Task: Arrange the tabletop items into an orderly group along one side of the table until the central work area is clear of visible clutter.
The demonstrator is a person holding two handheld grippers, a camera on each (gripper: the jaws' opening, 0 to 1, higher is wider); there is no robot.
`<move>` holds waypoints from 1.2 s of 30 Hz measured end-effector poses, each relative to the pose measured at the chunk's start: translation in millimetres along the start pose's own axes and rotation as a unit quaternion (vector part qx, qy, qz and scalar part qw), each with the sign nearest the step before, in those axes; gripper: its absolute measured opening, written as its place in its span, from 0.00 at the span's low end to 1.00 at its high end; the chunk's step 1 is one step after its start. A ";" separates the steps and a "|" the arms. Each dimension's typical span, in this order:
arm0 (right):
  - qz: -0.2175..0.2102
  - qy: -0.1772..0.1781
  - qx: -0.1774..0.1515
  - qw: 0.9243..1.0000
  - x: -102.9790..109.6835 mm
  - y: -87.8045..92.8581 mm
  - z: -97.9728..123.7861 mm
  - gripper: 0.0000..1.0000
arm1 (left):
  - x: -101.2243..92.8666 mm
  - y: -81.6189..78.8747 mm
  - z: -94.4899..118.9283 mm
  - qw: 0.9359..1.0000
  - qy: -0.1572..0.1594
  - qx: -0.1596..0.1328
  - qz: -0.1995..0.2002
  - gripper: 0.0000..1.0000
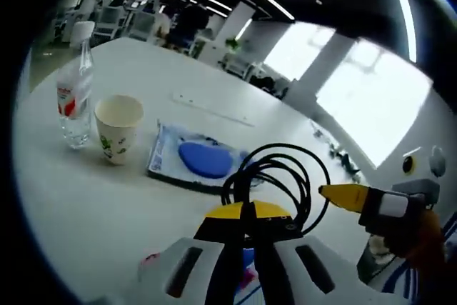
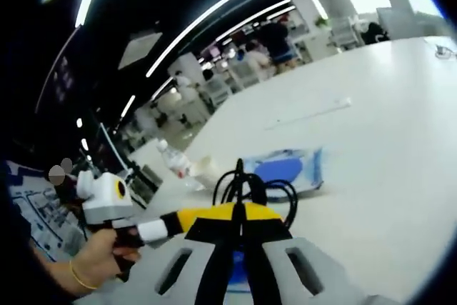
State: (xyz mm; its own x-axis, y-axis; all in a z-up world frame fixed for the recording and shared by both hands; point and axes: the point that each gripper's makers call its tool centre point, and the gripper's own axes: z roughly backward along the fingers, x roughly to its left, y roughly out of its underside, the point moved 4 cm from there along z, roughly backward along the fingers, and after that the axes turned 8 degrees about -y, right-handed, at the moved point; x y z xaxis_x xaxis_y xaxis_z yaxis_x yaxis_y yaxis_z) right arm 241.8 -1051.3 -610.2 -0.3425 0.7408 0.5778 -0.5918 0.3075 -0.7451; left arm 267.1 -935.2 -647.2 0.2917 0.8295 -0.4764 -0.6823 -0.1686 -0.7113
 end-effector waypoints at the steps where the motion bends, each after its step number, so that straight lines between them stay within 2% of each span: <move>1: 0.000 0.002 0.000 1.000 -1.5 -0.3 1.4 0.00 | -1.8 1.0 -1.3 1.000 0.002 0.002 -0.001 0.01; 6: -0.003 0.014 -0.007 1.000 -10.5 -2.1 11.7 0.00 | -13.2 6.2 -7.5 1.000 0.013 0.010 -0.004 0.01; 10: -0.029 0.018 -0.022 0.999 -20.6 -4.2 20.2 0.00 | -22.3 9.1 -12.3 1.000 0.022 0.014 -0.007 0.01; 17: -0.039 0.029 -0.032 0.998 -33.3 -4.6 30.9 0.00 | -35.2 15.5 -22.3 0.999 0.035 0.024 -0.010 0.01; 30: -0.050 0.041 -0.039 0.997 -53.6 -3.5 37.4 0.00 | -46.1 29.1 -42.8 0.998 0.042 0.045 -0.025 0.02; 36: -0.049 0.050 -0.027 0.997 -66.6 4.0 35.4 0.00 | -45.9 37.4 -51.8 0.997 0.039 0.051 -0.036 0.02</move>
State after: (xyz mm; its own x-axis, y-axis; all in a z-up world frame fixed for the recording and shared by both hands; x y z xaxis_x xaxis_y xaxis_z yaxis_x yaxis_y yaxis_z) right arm 236.4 -1120.6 -639.8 -0.2091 0.7612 0.6139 -0.5773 0.4106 -0.7058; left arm 262.9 -1007.2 -678.7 0.3901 0.7931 -0.4679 -0.7210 -0.0529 -0.6909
